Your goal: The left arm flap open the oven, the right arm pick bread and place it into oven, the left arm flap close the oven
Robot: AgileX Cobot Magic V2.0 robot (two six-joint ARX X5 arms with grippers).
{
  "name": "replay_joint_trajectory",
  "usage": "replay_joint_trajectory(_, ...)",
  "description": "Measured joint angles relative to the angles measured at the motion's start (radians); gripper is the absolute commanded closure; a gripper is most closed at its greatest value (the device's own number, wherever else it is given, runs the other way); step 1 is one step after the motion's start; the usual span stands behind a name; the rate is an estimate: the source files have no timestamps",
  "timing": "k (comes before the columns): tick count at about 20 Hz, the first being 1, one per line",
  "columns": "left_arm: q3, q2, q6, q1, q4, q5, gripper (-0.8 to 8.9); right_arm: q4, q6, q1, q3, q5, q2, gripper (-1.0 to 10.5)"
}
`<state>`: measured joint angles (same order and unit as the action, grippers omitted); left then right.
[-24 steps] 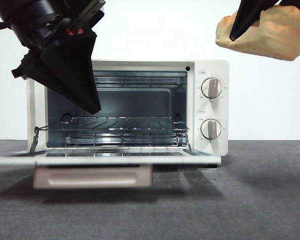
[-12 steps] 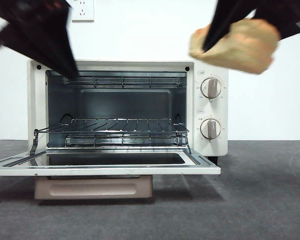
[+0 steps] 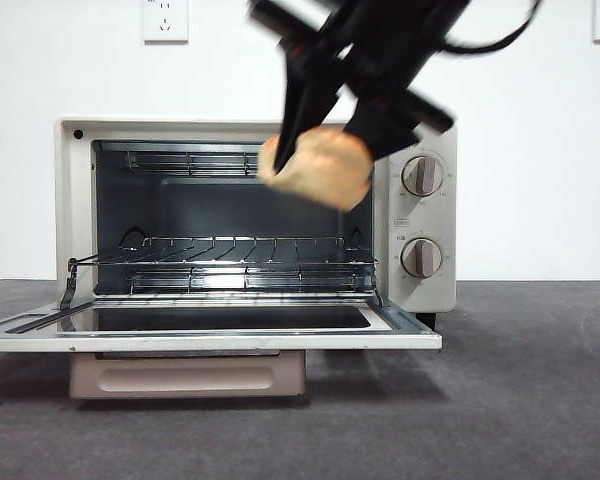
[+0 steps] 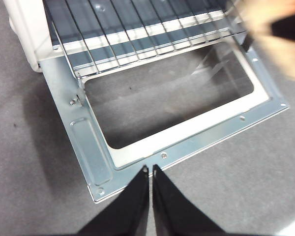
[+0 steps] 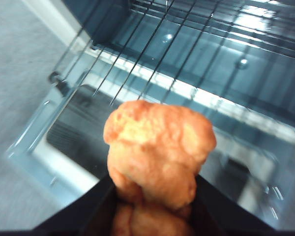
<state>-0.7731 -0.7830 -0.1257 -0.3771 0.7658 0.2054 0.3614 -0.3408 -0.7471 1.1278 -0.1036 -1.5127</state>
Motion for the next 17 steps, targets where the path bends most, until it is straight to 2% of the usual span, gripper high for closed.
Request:
replay_joint_trajectory(5,0.000,0.073,0.000,0.000,0.039,0.000,7.98,-0.071,-0.027,0.001,0.096,0.075,-0.144,7.7)
replay_joint_trajectory(10,0.000,0.119,0.000,0.000,0.075,0.000,7.98,-0.153,-0.079,0.001,0.112,0.152,-0.198,7.7)
replay_joint_trajectory(12,0.000,0.138,0.000,0.000,0.083,0.000,7.98,-0.166,-0.095,0.001,0.112,0.209,-0.211,7.6)
replay_joint_trajectory(17,0.000,0.166,0.000,0.000,0.106,0.000,7.98,-0.202,-0.111,0.001,0.112,0.265,-0.214,7.3)
